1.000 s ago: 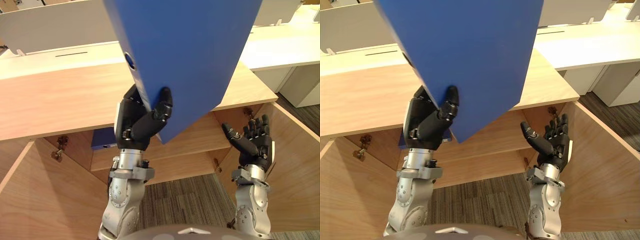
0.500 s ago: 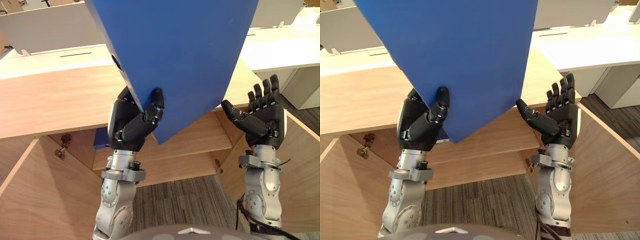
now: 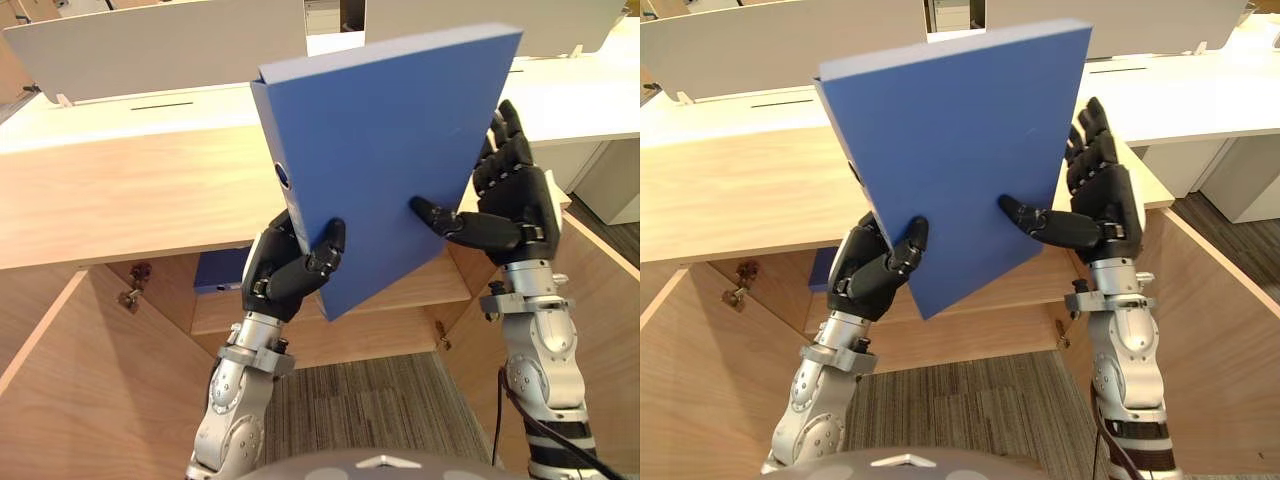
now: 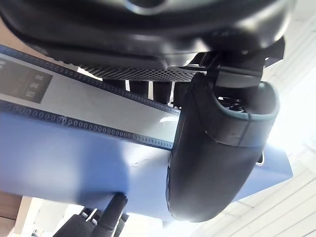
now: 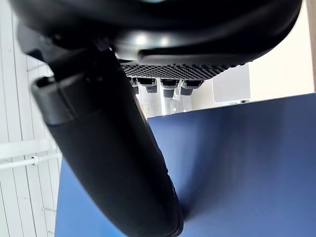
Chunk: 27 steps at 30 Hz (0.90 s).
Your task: Walk over to the cabinet, pick up the folder, carry it to the office cabinet, place the folder inside the office cabinet, then close the office cabinet door
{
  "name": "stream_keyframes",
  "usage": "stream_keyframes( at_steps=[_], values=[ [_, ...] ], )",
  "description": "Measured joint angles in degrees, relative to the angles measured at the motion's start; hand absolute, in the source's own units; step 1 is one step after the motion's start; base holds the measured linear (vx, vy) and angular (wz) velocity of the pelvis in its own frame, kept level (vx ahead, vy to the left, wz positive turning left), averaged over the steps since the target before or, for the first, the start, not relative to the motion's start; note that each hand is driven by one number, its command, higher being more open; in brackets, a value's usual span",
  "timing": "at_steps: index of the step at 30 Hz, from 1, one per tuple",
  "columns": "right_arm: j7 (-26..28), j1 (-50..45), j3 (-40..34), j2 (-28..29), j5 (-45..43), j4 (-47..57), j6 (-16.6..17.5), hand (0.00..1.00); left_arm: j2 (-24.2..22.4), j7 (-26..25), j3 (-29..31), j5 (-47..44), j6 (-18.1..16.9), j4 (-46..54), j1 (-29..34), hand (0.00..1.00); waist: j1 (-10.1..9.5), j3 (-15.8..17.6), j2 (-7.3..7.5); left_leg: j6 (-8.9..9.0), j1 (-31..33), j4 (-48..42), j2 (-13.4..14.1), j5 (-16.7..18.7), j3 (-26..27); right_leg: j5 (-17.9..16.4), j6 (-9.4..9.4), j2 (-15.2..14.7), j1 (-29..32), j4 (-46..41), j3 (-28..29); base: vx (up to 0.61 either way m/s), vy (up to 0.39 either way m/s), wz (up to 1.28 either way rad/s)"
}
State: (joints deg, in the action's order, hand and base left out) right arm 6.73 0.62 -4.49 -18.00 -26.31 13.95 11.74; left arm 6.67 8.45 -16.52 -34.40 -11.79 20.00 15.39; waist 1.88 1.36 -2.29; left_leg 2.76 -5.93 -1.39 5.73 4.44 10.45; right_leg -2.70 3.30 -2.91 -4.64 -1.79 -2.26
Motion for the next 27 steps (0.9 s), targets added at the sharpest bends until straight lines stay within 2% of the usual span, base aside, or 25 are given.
stream_keyframes(
  at_steps=[2, 6, 7, 14, 19, 24, 25, 27],
  values=[
    [0.84, 1.37, 1.38, -1.4, -1.05, -2.44, -0.47, 1.0, 0.51, 0.46, 0.03, -1.26, 0.03, -1.65, -0.12, 0.0, 0.0, -0.13, 0.16, 0.0, -0.04, 0.04, -0.04, -0.16, -0.13, 0.01, 0.0, -0.06, 0.01, 0.0, -0.2, -0.01, 0.008, 0.05],
    [6.52, 3.72, 4.79, -6.4, -6.08, -7.16, -3.18, 1.0, 2.93, 1.63, 0.22, -3.53, 0.29, -4.48, -0.54, 0.0, -0.1, -0.3, 0.27, -0.09, 0.02, 0.23, -0.17, -0.51, -0.45, 0.07, 0.06, -0.17, 0.01, -0.03, -0.53, -0.03, 0.012, 0.04],
    [7.01, 4.08, 5.56, -7.5, -7.06, -7.85, -3.64, 0.0, 3.42, 1.66, 0.39, -3.52, 0.4, -4.58, -0.55, 0.0, -0.14, -0.31, 0.29, -0.1, 0.03, 0.26, -0.2, -0.57, -0.51, 0.08, 0.07, -0.19, 0.01, -0.04, -0.58, -0.03, 0.014, 0.03],
    [10.23, 6.24, 8.11, -11.08, -10.11, -11.5, -5.75, 0.0, 5.55, 2.9, 2.33, -3.32, 0.64, -5.37, -0.92, 0.0, -0.46, -0.55, 0.45, -0.14, 0.13, 0.31, -0.24, -0.87, -0.56, 0.21, 0.04, -0.21, 0.19, -0.21, -0.59, -0.04, 0.013, 0.0],
    [11.81, 6.66, 8.49, -11.19, -11.75, -12.36, -6.44, 0.0, 5.41, 3.0, 5.14, -3.17, 0.46, -6.67, -1.37, 0.0, -0.5, -0.69, 0.48, -0.17, 0.24, 0.69, -0.28, -1.34, -0.53, 0.46, -0.11, -0.2, 0.52, -0.29, -0.56, -0.04, 0.013, -0.01],
    [13.71, 6.67, 8.39, -9.01, -12.04, -12.41, -6.29, 0.0, 4.73, 2.51, 7.89, -1.08, 0.57, -6.95, -2.1, 0.0, -0.82, -0.76, 0.52, -0.23, 0.27, 1.2, -0.37, -1.91, -0.51, 0.94, -0.27, -0.23, 0.77, -0.12, -0.54, -0.04, 0.014, 0.0],
    [14.67, 6.67, 8.78, -7.7, -11.85, -12.38, -6.14, 0.0, 4.11, 2.1, 8.6, -0.34, 0.59, -7.89, -2.68, 1.0, -0.81, -0.93, 0.53, -0.26, 0.33, 1.2, -0.37, -1.99, -0.5, 1.09, -0.31, -0.23, 0.76, 0.04, -0.53, -0.04, 0.015, -0.01],
    [15.06, 6.7, 9.74, -5.88, -11.83, -12.04, -5.75, 0.0, 3.79, 1.86, 8.79, 0.14, 0.65, -8.34, -2.81, 1.0, -0.8, -1.1, 0.63, -0.33, 0.38, 1.2, -0.36, -2.08, -0.51, 1.19, -0.33, -0.22, 0.76, 0.12, -0.54, -0.04, 0.012, 0.01]
  ],
)
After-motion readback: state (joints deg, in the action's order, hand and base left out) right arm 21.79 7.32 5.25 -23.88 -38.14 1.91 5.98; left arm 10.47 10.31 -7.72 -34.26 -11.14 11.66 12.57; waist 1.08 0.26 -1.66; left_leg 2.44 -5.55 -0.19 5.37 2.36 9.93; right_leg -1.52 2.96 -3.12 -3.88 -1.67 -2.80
